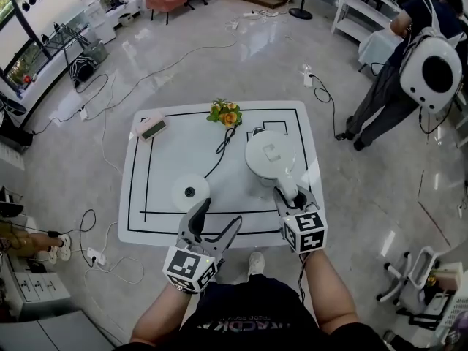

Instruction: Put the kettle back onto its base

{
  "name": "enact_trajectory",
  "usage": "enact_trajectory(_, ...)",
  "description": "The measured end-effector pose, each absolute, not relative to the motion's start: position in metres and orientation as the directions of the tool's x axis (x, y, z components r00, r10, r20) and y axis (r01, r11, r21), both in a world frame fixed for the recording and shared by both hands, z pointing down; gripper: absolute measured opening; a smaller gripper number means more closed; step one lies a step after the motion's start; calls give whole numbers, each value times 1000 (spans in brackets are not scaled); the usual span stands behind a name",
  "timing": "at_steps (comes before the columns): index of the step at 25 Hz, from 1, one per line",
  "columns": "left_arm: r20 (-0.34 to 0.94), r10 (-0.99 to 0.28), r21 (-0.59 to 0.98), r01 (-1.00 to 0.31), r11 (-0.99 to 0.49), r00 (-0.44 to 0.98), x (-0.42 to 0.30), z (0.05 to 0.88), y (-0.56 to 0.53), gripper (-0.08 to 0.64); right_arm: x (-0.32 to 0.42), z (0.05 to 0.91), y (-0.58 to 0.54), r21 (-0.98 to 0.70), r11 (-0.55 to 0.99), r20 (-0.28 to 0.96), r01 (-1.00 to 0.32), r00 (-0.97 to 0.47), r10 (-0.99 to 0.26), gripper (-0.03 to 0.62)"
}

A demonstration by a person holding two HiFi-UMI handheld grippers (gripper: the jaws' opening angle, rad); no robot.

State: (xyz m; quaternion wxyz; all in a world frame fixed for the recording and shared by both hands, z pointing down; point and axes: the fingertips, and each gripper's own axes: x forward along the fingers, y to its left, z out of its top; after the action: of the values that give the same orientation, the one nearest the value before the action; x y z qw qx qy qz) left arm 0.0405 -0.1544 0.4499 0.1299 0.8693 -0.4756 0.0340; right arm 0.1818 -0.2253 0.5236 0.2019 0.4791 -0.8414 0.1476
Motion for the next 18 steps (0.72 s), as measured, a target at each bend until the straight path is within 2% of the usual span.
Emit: enact_trajectory(18, 183, -839, 200, -855, -479, 513, 11, 445, -145, 336, 165, 499, -221, -14, 529, 371, -849, -495, -785, 114)
